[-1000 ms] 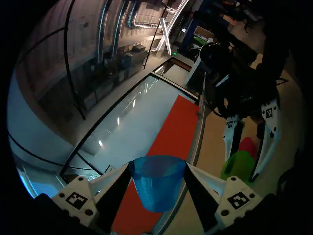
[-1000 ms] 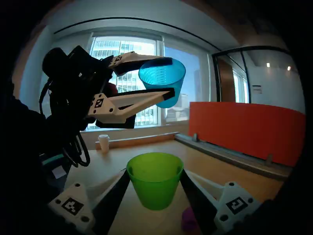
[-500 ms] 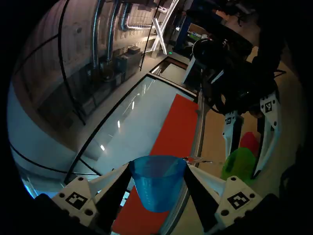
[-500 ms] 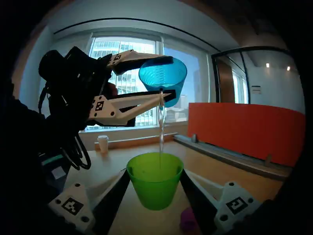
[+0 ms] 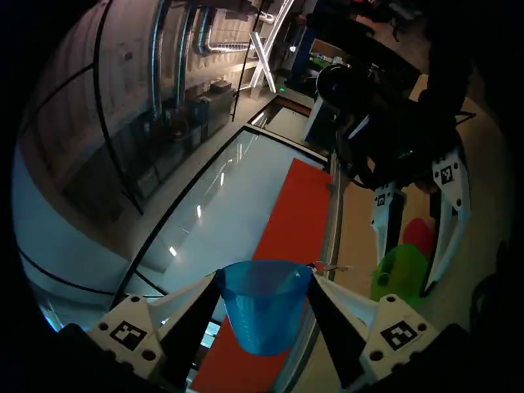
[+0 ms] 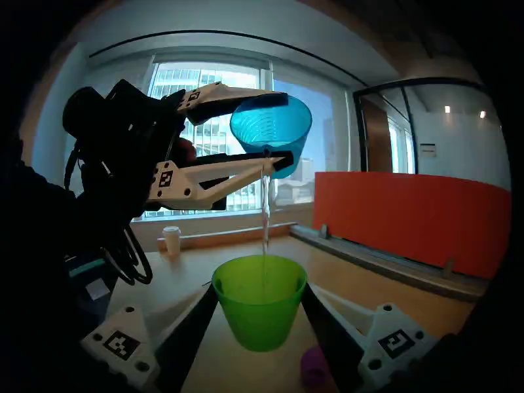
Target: Pour water
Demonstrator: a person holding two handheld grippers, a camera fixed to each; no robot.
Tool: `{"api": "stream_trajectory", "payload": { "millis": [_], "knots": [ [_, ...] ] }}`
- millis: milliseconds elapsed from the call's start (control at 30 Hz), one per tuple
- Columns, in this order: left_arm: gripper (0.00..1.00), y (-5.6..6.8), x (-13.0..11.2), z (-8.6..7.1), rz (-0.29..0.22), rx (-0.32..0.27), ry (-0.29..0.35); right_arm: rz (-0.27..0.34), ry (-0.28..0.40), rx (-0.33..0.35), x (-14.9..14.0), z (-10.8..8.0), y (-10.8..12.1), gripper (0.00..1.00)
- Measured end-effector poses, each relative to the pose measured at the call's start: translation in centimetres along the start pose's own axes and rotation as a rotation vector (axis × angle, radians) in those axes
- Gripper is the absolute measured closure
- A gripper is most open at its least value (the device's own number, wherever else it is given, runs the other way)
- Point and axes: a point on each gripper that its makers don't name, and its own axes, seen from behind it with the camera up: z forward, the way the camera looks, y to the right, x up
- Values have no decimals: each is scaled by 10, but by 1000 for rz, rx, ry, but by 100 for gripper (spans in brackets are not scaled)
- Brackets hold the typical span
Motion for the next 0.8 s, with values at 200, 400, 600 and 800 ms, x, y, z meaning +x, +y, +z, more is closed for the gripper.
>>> {"api": "stream_trajectory", "payload": {
  "millis": [200,400,600,800],
  "knots": [
    [12,-1,2,0,18,4,6,-2,-1,-1,0,0,0,10],
    [12,0,4,-2,33,8,12,-3,1,-1,1,0,1,10],
    [12,-1,5,-3,52,14,13,-5,0,-1,1,0,1,9],
    [12,-1,4,-3,65,16,14,-7,-1,0,1,0,2,10]
  ]
}}
